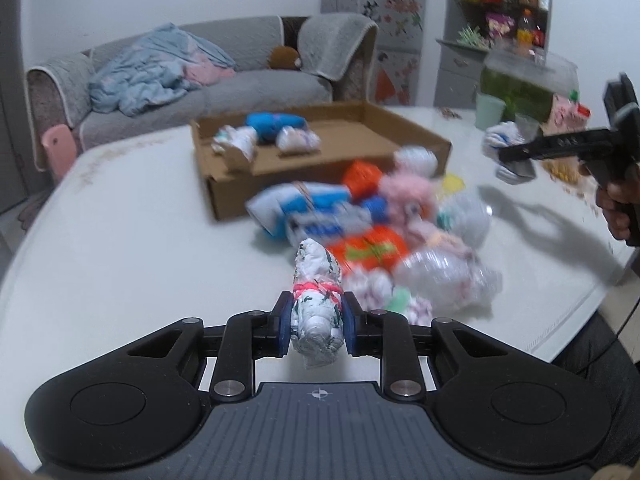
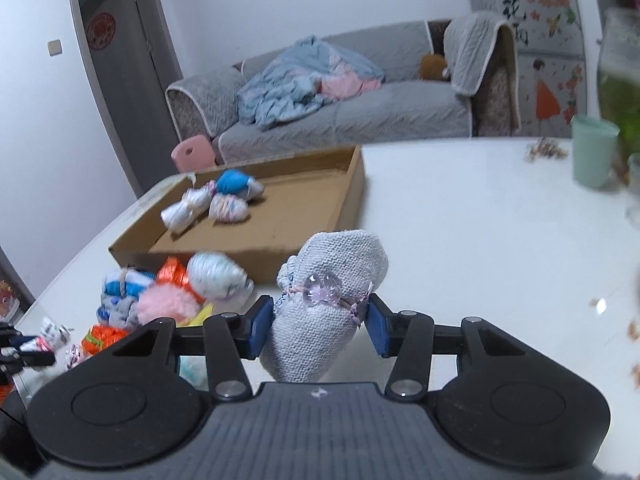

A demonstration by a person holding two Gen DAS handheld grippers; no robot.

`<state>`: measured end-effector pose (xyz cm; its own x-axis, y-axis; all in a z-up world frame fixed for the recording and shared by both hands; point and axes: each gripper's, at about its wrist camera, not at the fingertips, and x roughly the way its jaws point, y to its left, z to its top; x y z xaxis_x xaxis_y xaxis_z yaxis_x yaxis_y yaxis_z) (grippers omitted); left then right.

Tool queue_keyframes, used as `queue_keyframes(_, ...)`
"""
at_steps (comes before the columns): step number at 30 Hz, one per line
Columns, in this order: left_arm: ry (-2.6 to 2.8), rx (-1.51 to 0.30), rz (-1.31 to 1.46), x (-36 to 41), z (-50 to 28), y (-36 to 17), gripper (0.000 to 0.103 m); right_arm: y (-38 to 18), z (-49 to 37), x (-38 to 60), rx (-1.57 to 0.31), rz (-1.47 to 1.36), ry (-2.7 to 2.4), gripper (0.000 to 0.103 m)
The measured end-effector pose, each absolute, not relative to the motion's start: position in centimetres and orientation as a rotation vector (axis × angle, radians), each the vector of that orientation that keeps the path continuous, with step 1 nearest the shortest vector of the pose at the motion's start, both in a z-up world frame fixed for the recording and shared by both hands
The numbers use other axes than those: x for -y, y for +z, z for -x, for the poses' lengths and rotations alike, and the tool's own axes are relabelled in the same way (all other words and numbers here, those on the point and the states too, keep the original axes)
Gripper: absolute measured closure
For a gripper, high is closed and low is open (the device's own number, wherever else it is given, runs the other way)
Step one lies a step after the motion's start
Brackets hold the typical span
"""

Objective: Organize objects
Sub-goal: 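Carry both bundles into the box and open both tools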

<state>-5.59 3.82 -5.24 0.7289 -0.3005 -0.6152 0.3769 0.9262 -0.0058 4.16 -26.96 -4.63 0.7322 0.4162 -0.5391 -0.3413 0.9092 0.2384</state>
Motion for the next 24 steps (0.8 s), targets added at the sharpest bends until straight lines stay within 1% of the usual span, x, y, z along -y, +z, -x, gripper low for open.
queue_keyframes(5, -0.320, -0.611, -0.116, -5.0, 4.3, -3.1, 0.072, -2.5, -4.3, 27.2, -0.569, -0.104, 0.426, 0.057)
queue_keyframes(12, -0.271, -0.539, -0.102, -6.2, 1.4, 1.1, 0.072, 0.7, -5.5, 26.0, -0.510, -0.037, 0.455, 0.057)
queue_keyframes(19, -0.261, -0.522, -0.108, -5.4, -3.9, 4.2, 0.072, 3.2, -7.9, 22.0, -0.470, 0.074, 0.559, 0.057)
queue_keyframes(24, -0.266, -0.536, -0.110, -4.4, -7.6, 5.0, 0.072, 4.2, -10.2, 18.3, -0.464, 0.144, 0.644, 0.057)
